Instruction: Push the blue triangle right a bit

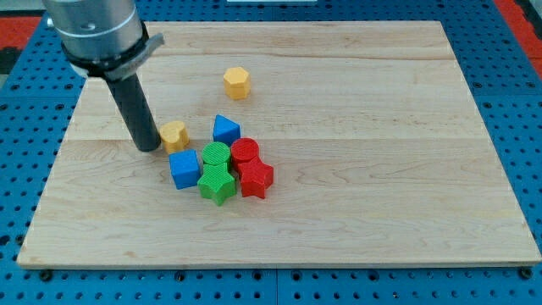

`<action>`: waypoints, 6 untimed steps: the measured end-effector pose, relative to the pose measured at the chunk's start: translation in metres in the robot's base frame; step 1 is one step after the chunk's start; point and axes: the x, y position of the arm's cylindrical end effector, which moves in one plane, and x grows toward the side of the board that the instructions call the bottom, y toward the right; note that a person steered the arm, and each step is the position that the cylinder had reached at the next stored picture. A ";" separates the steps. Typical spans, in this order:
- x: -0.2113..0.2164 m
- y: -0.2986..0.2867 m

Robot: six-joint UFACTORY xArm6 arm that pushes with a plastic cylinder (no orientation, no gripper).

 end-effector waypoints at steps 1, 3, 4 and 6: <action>0.001 0.038; -0.031 0.040; -0.039 0.075; -0.034 0.130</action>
